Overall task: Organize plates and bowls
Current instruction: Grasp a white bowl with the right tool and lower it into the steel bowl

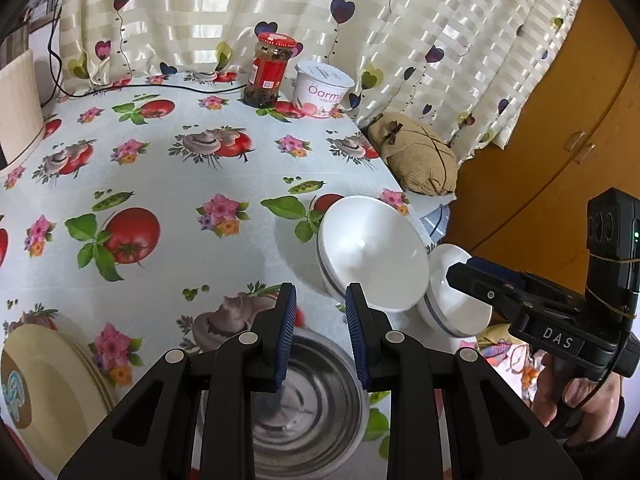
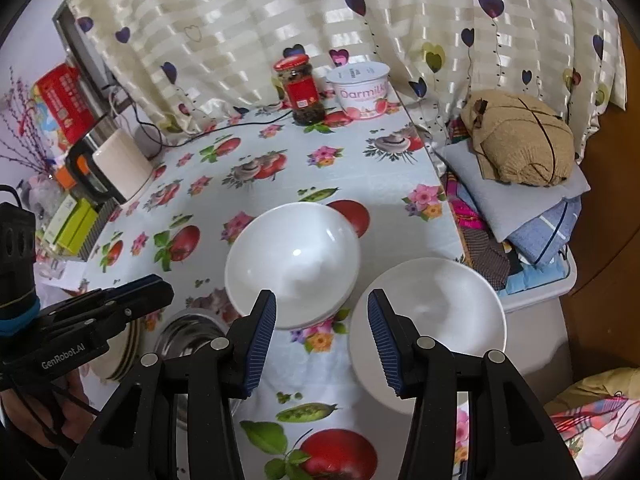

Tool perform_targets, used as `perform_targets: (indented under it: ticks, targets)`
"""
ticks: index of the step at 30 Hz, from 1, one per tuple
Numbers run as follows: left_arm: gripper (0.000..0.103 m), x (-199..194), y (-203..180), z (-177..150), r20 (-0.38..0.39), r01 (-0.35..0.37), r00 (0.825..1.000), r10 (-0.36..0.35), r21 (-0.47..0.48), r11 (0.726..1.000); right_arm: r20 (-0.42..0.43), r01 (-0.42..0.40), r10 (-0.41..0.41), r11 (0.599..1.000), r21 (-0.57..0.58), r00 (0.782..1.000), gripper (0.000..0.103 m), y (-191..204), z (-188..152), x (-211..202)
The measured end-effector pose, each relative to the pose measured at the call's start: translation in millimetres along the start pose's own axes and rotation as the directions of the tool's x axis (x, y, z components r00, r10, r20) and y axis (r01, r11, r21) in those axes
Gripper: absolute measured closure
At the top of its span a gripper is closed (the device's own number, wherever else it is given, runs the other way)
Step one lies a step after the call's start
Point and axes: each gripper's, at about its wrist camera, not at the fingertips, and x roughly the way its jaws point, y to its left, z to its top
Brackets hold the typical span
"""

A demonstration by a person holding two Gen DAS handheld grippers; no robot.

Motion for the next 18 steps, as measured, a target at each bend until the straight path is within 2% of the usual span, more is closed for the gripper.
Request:
perform_targets:
  ticks: [2,7,18]
  targets:
    - [0.076,6,1,3,-0.005,0.006,1.000,-0.006,-0.008,1.000,-0.004,0.002,-0.002,1.000,0.002,1.000,0.059,-4,3,4]
    - [0.076,23,2,10,-0.028,0.015,0.999,-0.016,-0.029,0.999,-0.024,0.005,-0.005,1.000,0.007,1.000,0.076,-10,10,18]
    - [0.076,46,4,17,-0.056,0.029,0.998,-0.031,-0.052,0.998,-0.062,0.015,-0.014,1.000,0.021,0.998,0.081,-20,21,46]
